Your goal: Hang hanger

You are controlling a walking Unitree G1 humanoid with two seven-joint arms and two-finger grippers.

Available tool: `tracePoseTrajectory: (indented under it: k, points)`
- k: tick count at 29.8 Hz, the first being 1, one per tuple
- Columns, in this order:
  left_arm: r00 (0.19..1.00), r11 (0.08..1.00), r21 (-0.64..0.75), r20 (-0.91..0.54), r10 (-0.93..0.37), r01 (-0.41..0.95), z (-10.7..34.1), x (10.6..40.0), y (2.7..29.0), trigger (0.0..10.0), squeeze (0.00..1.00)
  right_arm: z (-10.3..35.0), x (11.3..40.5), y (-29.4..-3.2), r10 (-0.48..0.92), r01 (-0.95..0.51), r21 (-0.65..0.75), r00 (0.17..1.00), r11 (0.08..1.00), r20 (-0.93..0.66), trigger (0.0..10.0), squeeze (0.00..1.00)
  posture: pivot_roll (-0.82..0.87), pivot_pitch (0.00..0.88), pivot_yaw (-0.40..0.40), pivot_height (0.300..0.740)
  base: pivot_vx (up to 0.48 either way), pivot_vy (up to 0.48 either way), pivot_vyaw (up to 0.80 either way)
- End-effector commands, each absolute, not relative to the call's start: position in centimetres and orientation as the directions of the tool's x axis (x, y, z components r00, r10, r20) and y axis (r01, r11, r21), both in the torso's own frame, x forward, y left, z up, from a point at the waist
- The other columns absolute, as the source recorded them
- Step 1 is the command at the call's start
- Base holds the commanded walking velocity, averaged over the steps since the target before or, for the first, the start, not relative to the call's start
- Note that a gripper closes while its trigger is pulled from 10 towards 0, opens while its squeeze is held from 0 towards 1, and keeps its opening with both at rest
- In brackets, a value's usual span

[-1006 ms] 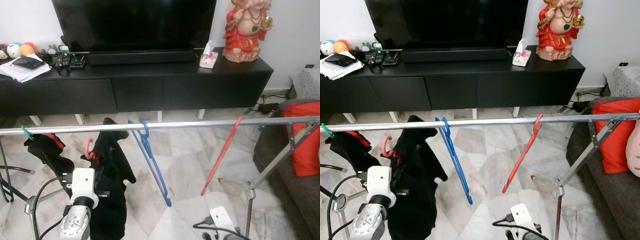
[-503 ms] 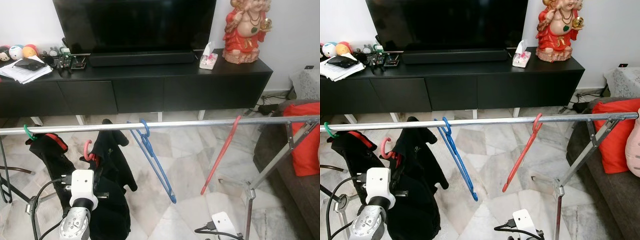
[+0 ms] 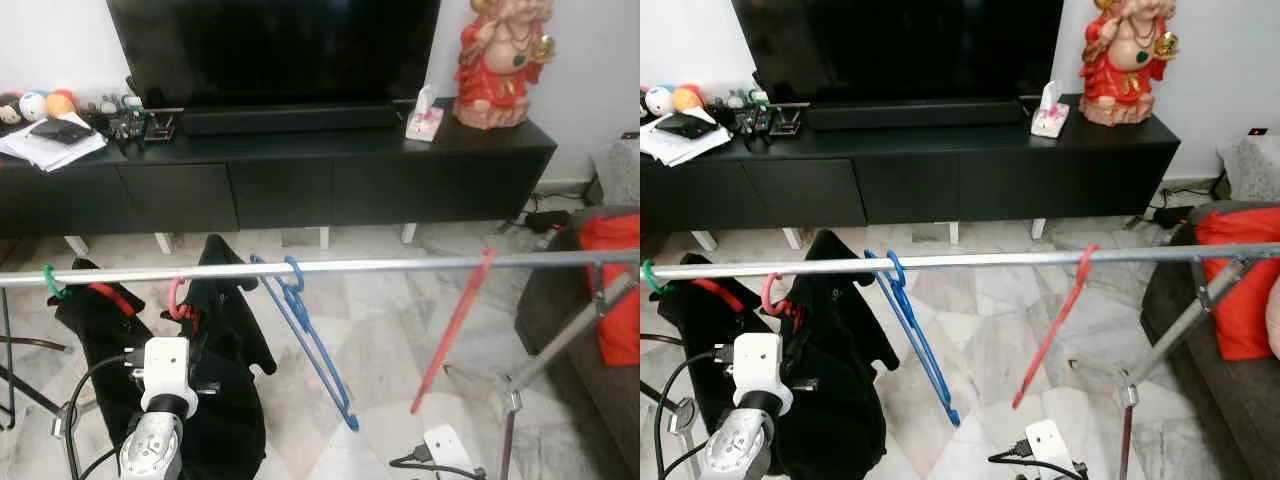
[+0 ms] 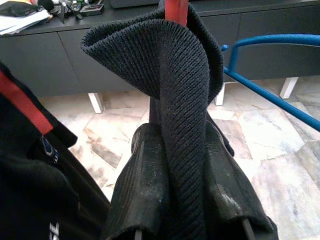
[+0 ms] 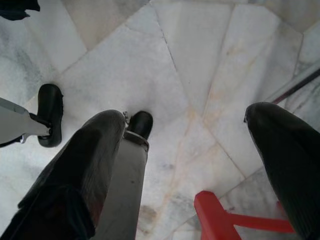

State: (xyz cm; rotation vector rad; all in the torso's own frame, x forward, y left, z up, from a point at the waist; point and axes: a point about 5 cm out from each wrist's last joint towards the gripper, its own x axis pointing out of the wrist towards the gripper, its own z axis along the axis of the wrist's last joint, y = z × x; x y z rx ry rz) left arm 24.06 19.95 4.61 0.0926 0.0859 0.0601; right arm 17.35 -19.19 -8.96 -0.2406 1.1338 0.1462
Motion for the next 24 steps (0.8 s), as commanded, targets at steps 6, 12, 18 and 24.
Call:
tracePoseTrajectory:
  k: [6, 12, 18, 24]
  points:
    - [0.999, 0.994, 0.099, 0.020, 0.034, -0.036, 6.39, 24.50, 19.56, 10.0, 0.00, -8.84, 17.62, -19.10, 0.001, -0.238, -0.112, 0.428, 0.965, -0.904, 10.0, 0.00, -0.05, 0.000, 0.023, 0.740, 0.366, 0.000, 0.00]
    - [1.000, 0.995, 0.102, 0.013, 0.011, -0.013, 6.38, 24.36, 19.31, 10.0, 0.00, -8.84, 17.62, -19.10, 0.002, -0.242, -0.112, 0.427, 0.964, -0.904, 10.0, 0.00, -0.05, 0.000, 0.023, 0.740, 0.303, 0.000, 0.00]
    - [1.000, 0.995, 0.100, -0.013, 0.003, -0.002, 6.26, 24.48, 19.22, 10.0, 0.00, -8.84, 17.61, -19.08, 0.005, -0.244, -0.110, 0.426, 0.964, -0.905, 10.0, 0.00, -0.05, 0.000, 0.023, 0.740, 0.000, 0.000, 0.00]
    - [0.999, 0.998, 0.062, -0.032, 0.007, -0.005, 6.28, 25.11, 19.33, 10.0, 0.00, -8.84, 17.62, -19.03, 0.008, -0.247, -0.108, 0.425, 0.963, -0.905, 10.0, 0.00, -0.05, 0.000, 0.024, 0.740, 0.000, 0.000, 0.00]
